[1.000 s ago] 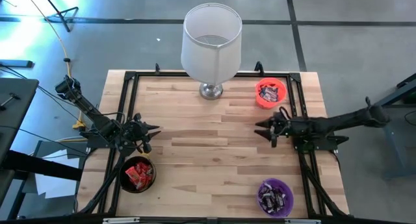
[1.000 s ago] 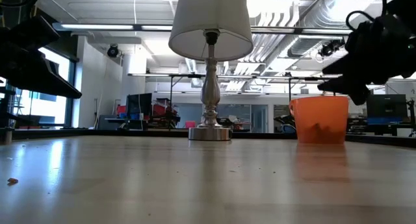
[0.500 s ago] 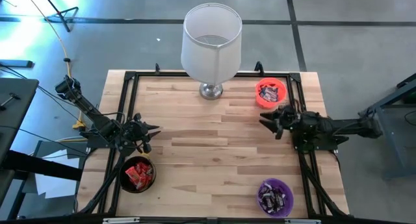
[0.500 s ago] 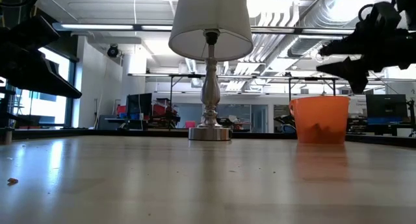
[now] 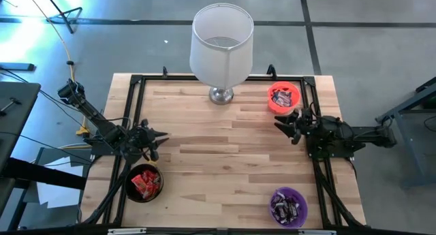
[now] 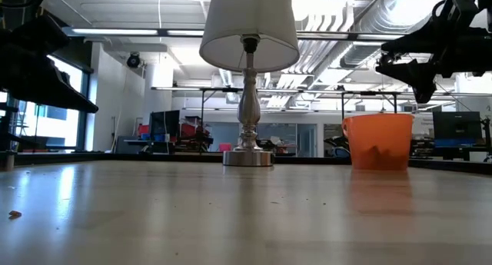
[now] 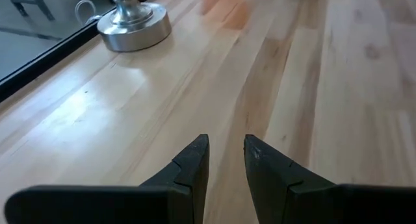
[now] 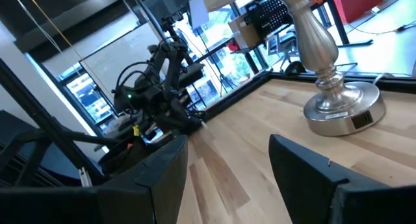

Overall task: Sort candy
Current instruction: Return to Home Position

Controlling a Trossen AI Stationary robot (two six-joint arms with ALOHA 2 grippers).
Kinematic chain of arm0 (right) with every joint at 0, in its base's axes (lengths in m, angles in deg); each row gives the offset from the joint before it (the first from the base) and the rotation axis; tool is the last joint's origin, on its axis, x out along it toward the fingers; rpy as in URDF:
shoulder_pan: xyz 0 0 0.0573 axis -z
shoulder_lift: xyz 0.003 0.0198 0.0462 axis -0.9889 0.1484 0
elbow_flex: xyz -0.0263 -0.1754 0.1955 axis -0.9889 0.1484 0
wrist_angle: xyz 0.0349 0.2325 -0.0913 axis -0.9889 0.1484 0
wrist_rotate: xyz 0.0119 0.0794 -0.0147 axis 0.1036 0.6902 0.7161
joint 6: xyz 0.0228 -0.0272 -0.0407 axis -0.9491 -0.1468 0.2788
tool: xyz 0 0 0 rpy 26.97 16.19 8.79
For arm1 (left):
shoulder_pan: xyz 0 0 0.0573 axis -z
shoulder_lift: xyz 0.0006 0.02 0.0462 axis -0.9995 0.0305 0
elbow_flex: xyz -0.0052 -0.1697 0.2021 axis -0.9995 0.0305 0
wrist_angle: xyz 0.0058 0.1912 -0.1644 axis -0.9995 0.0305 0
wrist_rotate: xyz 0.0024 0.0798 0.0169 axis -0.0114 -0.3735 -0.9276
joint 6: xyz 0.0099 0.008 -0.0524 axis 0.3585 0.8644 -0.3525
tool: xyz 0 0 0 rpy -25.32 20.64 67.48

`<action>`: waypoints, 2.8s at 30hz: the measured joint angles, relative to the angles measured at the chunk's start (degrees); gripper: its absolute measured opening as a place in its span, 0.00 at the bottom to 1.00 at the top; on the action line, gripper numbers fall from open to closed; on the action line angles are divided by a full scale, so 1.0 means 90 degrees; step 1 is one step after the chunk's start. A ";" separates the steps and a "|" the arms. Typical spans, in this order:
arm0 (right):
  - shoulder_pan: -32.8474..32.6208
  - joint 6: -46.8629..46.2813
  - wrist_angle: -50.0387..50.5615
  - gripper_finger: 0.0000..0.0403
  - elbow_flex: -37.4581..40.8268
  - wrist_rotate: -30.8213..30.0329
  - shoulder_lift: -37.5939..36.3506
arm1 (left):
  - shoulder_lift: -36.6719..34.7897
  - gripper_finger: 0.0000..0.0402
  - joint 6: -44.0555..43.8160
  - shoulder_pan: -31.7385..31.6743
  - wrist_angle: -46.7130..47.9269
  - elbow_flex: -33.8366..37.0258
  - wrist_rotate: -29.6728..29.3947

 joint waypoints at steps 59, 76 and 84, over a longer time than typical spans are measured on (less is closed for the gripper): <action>0.0000 0.0000 -0.0004 0.52 0.0000 0.0000 -0.0002 | -0.3553 0.21 0.5810 -0.4994 -0.3283 0.0963 0.4464; 0.0000 0.0000 -0.0007 0.52 0.0000 0.0000 -0.0002 | -0.3553 0.21 0.4742 -0.7388 -0.3336 0.0964 0.3993; 0.0000 0.0000 -0.0005 0.52 0.0000 0.0000 -0.0002 | -0.3536 0.21 0.3342 -0.7507 -0.3342 0.0964 0.3959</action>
